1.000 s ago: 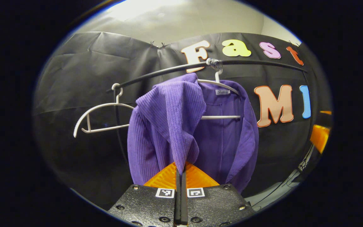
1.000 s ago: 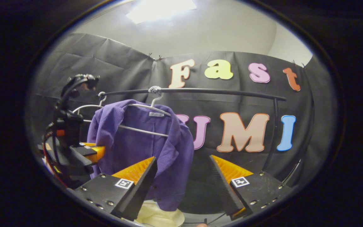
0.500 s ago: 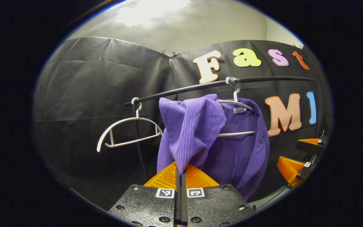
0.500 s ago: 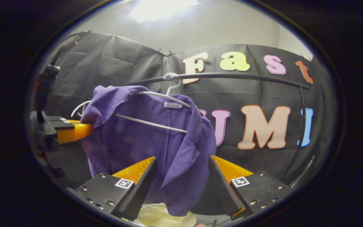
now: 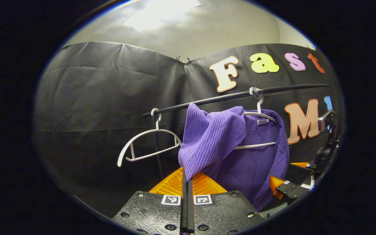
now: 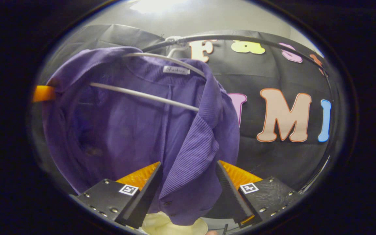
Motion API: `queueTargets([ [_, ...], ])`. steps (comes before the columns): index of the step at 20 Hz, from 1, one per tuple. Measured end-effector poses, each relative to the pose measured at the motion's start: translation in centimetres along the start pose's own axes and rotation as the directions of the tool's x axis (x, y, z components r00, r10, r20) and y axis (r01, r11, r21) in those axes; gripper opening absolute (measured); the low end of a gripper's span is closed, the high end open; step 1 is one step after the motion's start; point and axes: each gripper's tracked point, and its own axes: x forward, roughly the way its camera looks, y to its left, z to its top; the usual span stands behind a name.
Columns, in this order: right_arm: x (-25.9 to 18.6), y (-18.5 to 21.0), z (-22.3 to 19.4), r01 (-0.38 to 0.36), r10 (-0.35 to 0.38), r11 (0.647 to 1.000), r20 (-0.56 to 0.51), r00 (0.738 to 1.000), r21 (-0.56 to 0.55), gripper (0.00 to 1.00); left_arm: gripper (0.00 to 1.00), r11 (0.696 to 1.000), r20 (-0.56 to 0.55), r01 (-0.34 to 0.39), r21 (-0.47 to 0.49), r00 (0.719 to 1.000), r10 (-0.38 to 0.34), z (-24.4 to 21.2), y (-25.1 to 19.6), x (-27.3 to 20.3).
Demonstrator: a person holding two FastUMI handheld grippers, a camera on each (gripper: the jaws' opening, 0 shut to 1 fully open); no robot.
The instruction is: Grasp the clothes on the hanger with both hands and then place them into the laundry hamper below.
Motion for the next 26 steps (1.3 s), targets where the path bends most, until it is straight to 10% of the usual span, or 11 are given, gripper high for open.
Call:
queueTargets([
  [8, 4.1, -0.3, -2.7, 0.046, -0.039, 0.995, -0.073, 0.997, 0.091, 0.95, 0.00, 1.000, 0.014, -0.023, 0.016, 1.000, 0.023, 0.9, 1.5, 0.5],
  [12, 4.4, -0.6, -2.9, 0.058, -0.049, 0.994, -0.095, 0.994, 0.090, 0.75, 0.00, 1.000, 0.011, -0.024, 0.018, 1.000, 0.024, 0.9, 1.6, 0.8],
  [13, 4.5, -0.8, -3.0, 0.059, -0.050, 0.994, -0.100, 0.994, 0.092, 0.48, 0.00, 1.000, 0.011, -0.026, 0.014, 1.000, 0.026, 0.9, 1.7, 0.9],
  [15, 4.5, -1.4, -3.0, 0.077, -0.068, 0.994, -0.114, 0.991, 0.080, 0.42, 0.00, 0.999, 0.006, -0.032, 0.007, 0.999, 0.032, 0.8, 1.8, 1.0],
  [18, 4.3, -3.8, -3.0, 0.140, -0.132, 0.988, -0.119, 0.984, 0.061, 0.04, 0.00, 0.999, 0.005, -0.039, 0.005, 0.999, 0.039, 0.8, 1.9, 1.1],
  [26, 3.6, -9.8, 0.1, 0.247, -0.246, 0.969, -0.037, 0.968, 0.007, 0.07, 0.02, 0.998, 0.005, -0.061, 0.001, 0.998, 0.061, 0.9, 2.2, 1.4],
])
